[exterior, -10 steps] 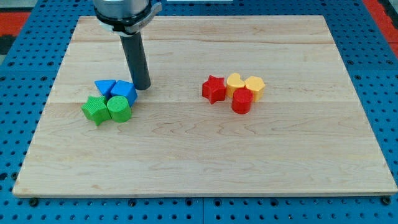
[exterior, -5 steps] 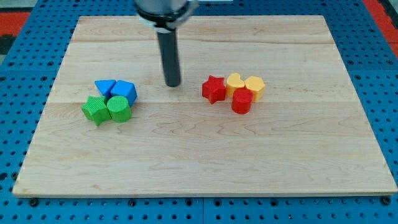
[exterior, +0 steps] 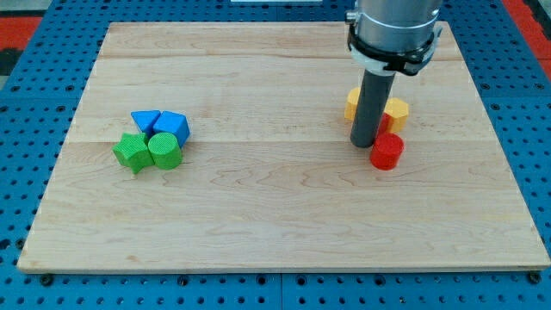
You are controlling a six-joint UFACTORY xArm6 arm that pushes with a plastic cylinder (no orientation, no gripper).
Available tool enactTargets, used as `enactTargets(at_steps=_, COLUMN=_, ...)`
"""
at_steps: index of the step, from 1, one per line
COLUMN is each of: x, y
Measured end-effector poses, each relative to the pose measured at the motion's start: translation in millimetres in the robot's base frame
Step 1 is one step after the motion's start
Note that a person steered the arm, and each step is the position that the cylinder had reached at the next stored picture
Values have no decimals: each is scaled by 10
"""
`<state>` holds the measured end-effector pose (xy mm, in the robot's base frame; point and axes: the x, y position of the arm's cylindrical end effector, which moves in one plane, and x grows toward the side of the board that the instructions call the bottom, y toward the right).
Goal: Arrange the red and yellow blocks in a line
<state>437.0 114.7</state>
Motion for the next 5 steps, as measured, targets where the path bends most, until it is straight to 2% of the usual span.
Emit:
enactTargets(at_steps=1, x=-324, y=109)
enactTargets(at_steps=3, x=-360, y=141)
enactTargets(at_steps=5, x=-1090, y=334)
